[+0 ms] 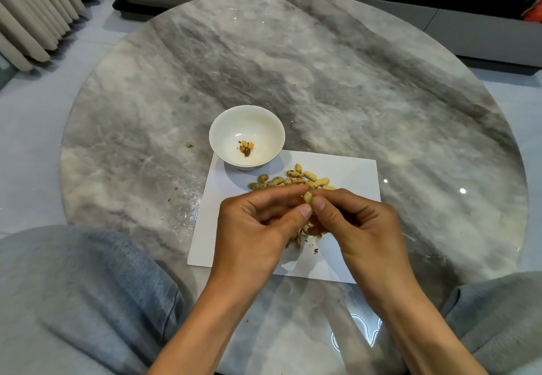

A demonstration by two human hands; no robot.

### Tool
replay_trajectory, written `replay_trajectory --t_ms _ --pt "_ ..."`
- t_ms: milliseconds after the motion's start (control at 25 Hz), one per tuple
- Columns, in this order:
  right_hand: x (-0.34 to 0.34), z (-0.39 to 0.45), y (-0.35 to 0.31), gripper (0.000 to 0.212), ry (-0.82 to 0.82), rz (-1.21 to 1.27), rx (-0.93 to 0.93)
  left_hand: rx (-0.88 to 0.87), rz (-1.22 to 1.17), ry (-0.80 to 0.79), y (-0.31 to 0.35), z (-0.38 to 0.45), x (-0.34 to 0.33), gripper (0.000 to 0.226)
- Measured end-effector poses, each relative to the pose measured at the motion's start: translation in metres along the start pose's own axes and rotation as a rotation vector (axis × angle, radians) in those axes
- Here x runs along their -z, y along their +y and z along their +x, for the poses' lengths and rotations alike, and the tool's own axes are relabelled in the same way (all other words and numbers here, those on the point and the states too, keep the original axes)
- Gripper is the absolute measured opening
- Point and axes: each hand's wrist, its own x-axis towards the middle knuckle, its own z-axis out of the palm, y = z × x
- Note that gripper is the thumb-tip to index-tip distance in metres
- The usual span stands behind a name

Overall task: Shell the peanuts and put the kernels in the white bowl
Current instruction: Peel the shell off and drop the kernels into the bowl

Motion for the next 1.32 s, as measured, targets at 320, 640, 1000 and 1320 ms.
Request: replay_trajectory --t_ms 320,640,1000,1320 --pt "-0.002 -0.001 0.003 0.022 -0.024 0.041 -0.021 0.084 -0.099 0.024 0.0 0.0 -0.001 0.01" --pt "-0.003 -0.002 0.0 0.021 -0.027 0.062 -0.022 0.071 -0.083 0.002 0.002 0.004 0.003 0.011" --pt "-0.009 -0.006 0.003 0.017 -0.022 -0.063 0.024 0.212 -0.104 -0.046 -0.005 0.004 0.001 0.03" --pt "-0.019 -0.009 0.005 0.032 0.075 0.014 0.093 0.12 -0.159 -0.063 -0.008 -0.005 -0.011 0.028"
